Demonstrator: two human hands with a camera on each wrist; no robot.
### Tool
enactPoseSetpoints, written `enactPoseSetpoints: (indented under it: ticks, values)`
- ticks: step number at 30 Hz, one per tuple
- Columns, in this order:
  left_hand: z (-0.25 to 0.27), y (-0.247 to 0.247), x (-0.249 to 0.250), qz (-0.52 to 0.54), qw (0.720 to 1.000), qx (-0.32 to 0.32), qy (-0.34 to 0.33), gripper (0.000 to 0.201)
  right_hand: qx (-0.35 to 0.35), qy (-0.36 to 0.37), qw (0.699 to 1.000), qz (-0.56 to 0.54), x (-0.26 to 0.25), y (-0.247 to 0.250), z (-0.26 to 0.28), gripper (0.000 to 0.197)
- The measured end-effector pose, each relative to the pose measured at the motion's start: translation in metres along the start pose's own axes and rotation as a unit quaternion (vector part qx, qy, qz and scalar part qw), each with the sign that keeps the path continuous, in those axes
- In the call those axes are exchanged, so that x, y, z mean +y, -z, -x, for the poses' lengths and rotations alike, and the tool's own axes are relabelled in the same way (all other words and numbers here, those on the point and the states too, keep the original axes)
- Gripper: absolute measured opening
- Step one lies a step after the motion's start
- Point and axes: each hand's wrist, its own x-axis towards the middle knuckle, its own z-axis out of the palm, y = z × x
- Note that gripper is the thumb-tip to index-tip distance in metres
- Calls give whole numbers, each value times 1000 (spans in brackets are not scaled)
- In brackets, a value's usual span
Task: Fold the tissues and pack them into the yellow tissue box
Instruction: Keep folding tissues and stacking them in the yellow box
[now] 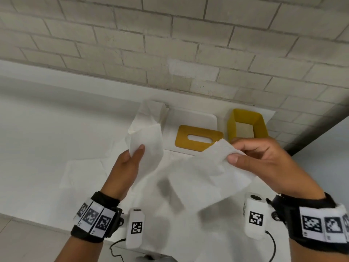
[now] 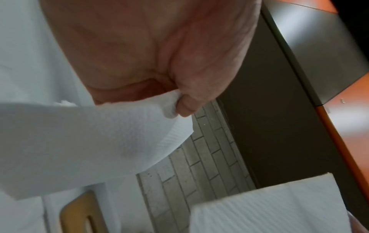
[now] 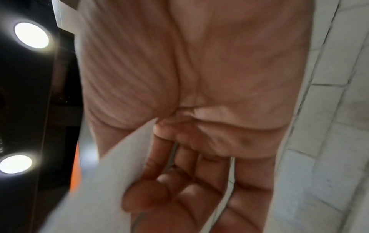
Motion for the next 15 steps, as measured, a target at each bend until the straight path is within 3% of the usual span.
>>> enactPoseSetpoints:
  ticks: [2,7,10,13,15]
  values:
    - [5,-10,8,-19,999,-25,-19,25,-14,-10,1000,18,-3,-4,-2,14]
    - [24,-31,13,-50,995,-56,-61,27,74,-69,992,77,12,-13,-10,18]
    - [34,-43,14,-47,994,-58,-76,27,133,-92,985,54,18,-19,-15,16]
    - [39,-58,14,-53,991,-88,-91,32,148,-101,984,12,16,-27,-21,6]
    - [39,-64,14,-56,989,-103,-95,34,152,-92,984,4,16,-30,-23,14]
